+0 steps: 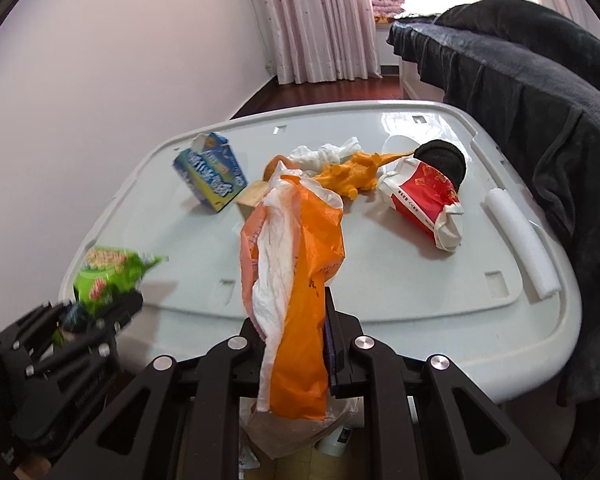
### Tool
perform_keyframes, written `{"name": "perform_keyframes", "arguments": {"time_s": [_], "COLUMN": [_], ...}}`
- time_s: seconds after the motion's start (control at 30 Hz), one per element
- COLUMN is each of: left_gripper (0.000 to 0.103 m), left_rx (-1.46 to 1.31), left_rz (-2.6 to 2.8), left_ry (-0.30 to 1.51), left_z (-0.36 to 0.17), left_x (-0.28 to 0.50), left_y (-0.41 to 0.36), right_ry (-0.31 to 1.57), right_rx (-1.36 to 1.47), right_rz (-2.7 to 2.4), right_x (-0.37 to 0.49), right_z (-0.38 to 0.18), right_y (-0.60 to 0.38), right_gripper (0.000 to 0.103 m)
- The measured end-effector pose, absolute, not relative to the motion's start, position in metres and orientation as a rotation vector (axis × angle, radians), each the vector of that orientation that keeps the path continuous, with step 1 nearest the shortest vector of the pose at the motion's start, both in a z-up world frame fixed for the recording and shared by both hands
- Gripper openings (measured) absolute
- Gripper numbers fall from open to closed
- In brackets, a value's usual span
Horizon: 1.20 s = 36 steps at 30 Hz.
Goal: Collect trash
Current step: 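Lower both grippers over the box and release the bag and wrapper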
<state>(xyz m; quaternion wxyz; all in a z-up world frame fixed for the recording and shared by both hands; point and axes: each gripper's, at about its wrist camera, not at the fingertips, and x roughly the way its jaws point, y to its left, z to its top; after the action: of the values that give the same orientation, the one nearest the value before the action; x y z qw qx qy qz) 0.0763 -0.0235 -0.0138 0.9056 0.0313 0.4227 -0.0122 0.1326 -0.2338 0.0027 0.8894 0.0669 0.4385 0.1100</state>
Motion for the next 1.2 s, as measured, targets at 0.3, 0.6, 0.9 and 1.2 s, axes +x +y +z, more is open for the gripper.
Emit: {"name": "perform_keyframes", "arguments": {"time_s": [0.3, 0.6, 0.9, 1.2], "left_gripper": [0.032, 0.032, 0.033, 0.079], "left_rx": [0.074, 0.050, 0.065, 0.083], "left_rz": [-0.053, -0.090, -0.091, -0.007], "left_ry": [0.962, 1.129, 1.207, 1.203], "left_z": [-0.029, -0.063, -0.087, -0.087], "left_x": [0.007, -0.027, -0.024, -0.018], "left_y": [-0.024, -0.021, -0.024, -0.016], "right_ry": [0.937, 1.087, 1.135, 1.114], "right_rx": [0.101, 0.091, 0.092, 0.115], "right_rz": [0.265, 0.297, 0.270, 0.201], "right_x": [0.059, -0.003, 0.005, 0.009], "right_z": [-0.006, -0.042, -0.047, -0.047], "right_y": [-0.227, -0.216, -0.215, -0.223], "right_gripper": [0.018, 0.018, 0.020, 0.053]}}
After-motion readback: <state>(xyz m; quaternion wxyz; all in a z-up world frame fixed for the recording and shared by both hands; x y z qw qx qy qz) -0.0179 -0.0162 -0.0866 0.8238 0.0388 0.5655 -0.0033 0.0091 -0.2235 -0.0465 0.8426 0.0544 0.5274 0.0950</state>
